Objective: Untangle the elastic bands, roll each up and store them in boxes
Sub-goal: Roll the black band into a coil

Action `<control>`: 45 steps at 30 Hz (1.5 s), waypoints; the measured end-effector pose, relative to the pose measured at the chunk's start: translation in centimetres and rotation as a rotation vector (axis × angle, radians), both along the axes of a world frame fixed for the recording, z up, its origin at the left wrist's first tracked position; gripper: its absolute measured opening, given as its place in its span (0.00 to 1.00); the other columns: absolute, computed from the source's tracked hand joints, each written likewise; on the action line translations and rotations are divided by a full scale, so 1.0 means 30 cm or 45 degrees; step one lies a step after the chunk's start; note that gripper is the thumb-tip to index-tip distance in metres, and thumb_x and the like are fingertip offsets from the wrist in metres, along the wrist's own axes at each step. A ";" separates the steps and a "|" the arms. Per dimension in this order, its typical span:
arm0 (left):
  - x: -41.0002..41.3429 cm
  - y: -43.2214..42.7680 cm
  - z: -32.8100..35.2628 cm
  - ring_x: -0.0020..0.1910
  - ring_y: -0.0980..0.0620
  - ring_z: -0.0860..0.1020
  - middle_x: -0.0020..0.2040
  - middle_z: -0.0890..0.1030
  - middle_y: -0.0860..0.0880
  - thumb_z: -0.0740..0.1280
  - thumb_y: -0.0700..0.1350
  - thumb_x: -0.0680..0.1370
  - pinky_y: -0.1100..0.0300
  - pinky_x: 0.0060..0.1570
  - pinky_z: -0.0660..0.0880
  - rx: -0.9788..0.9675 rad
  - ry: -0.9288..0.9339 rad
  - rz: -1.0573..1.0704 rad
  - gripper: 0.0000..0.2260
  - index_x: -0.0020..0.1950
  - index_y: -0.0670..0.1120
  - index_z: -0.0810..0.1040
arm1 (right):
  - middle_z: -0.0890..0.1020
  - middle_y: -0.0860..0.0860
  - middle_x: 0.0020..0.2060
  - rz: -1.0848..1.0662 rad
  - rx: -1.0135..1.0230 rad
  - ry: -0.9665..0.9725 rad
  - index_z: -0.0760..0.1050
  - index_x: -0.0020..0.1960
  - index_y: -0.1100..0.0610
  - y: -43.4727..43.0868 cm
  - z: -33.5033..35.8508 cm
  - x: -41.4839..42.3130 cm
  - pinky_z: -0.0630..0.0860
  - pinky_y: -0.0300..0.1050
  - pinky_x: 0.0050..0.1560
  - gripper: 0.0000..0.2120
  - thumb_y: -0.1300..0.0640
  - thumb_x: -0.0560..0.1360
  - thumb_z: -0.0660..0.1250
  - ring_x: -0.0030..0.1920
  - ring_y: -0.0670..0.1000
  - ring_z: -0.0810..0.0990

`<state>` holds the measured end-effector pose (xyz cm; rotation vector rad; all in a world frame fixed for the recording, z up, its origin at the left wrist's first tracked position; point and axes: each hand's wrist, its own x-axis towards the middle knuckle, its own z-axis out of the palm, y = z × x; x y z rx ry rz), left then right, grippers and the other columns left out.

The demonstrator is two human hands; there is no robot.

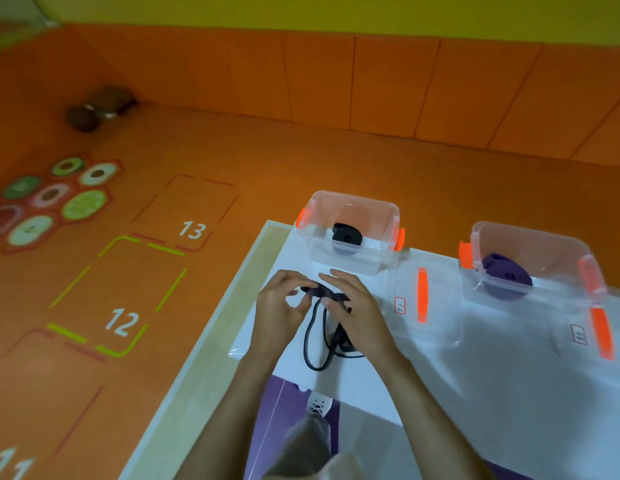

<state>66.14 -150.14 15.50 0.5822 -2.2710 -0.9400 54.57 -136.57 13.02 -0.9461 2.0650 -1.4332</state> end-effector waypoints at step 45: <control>-0.329 -0.354 -0.037 0.54 0.56 0.86 0.53 0.87 0.58 0.76 0.40 0.79 0.56 0.58 0.83 0.509 0.106 -0.290 0.10 0.60 0.47 0.86 | 0.84 0.59 0.48 -0.484 -0.294 -0.707 0.77 0.55 0.61 -0.365 0.134 -0.309 0.85 0.49 0.51 0.09 0.72 0.79 0.69 0.47 0.56 0.86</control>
